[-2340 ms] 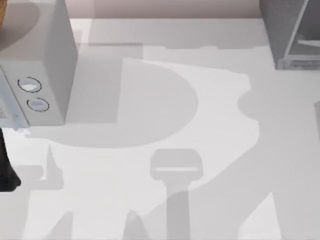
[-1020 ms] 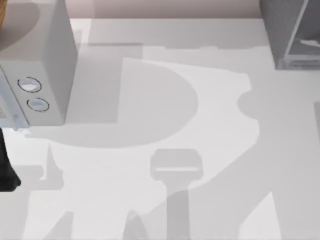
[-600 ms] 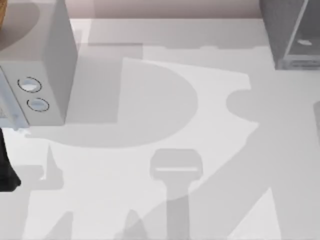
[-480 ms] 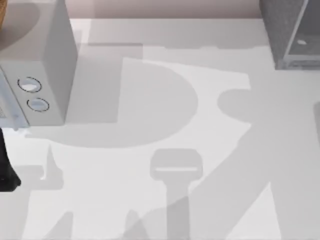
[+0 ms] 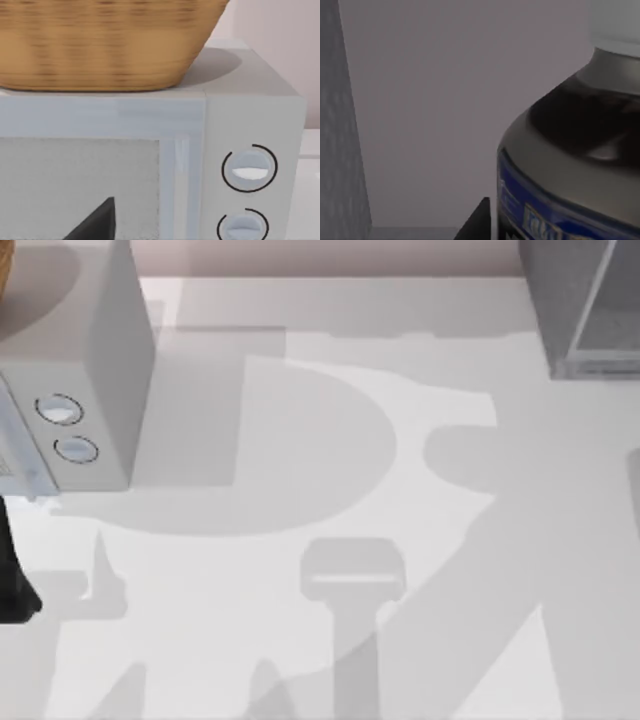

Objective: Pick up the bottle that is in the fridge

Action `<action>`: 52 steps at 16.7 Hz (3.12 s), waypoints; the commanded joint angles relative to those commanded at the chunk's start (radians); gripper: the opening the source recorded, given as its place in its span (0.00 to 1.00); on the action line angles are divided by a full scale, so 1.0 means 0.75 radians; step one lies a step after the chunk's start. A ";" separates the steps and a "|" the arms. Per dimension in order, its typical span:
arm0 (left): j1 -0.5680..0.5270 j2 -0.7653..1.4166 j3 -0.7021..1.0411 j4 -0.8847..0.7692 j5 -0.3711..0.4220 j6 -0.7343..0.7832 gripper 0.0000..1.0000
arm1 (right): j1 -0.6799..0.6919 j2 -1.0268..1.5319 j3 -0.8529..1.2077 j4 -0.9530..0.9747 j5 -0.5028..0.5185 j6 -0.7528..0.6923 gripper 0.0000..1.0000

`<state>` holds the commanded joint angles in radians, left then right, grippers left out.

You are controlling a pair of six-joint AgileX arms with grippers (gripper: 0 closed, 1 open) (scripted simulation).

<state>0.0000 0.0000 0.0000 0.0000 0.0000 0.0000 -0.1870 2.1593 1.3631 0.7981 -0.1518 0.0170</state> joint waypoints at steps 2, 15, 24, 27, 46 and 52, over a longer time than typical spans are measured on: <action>0.000 0.000 0.000 0.000 0.000 0.000 1.00 | -0.009 -0.064 -0.101 0.036 -0.009 -0.001 0.00; 0.000 0.000 0.000 0.000 0.000 0.000 1.00 | -0.044 -0.359 -0.587 0.215 -0.054 0.006 0.00; 0.000 0.000 0.000 0.000 0.000 0.000 1.00 | 0.011 -0.801 -0.811 -0.018 -0.006 0.005 0.00; 0.000 0.000 0.000 0.000 0.000 0.000 1.00 | 0.048 -1.165 -0.981 -0.195 0.030 0.003 0.00; 0.000 0.000 0.000 0.000 0.000 0.000 1.00 | 0.249 -2.879 -1.818 -1.064 0.202 -0.023 0.00; 0.000 0.000 0.000 0.000 0.000 0.000 1.00 | 0.313 -2.813 -1.761 -1.013 0.257 -0.009 0.00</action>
<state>0.0000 0.0000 0.0000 0.0000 0.0000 0.0000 0.0478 0.0498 0.0421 0.0386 0.0407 0.0106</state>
